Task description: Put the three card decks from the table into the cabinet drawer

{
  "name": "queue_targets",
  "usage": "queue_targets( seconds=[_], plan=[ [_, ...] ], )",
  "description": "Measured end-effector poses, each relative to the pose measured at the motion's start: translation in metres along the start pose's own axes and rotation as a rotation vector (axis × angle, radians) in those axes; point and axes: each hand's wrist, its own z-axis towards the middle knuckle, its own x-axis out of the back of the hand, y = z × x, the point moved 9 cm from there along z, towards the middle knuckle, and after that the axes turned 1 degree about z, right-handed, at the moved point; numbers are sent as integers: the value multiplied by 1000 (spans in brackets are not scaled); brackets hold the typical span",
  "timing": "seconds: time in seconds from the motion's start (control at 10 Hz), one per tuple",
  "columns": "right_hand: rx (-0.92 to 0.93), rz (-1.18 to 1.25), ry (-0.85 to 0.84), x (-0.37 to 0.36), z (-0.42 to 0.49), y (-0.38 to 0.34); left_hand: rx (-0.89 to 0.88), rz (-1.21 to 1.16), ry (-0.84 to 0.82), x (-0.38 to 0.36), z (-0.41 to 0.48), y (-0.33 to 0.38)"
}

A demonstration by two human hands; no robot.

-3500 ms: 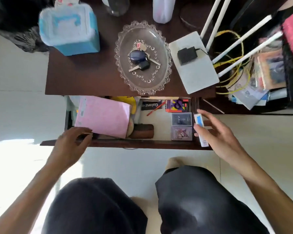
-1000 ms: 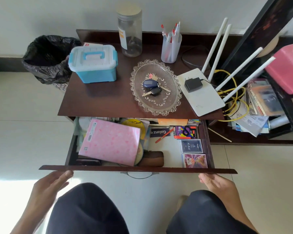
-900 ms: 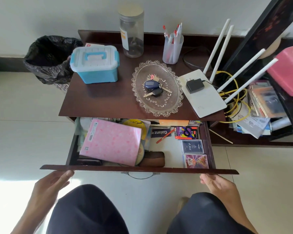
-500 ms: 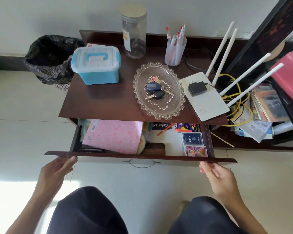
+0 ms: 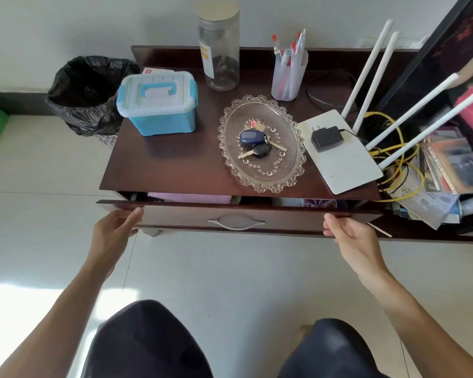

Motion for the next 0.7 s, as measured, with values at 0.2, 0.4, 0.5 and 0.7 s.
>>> queue_targets(
  seconds=[0.2, 0.4, 0.5, 0.7],
  plan=[
    [18, 22, 12, -7, 26, -11, -5, -6, 37, -12, 23, 6],
    [15, 25, 29, -8, 23, -12, 24, -40, 64, -13, 24, 3],
    [7, 42, 0, -9, 17, -19, 27, -45, 54, -14, 20, 4],
    [91, 106, 27, 36, -43, -65, 66, -47, -15, -10, -13, -5]
  ],
)
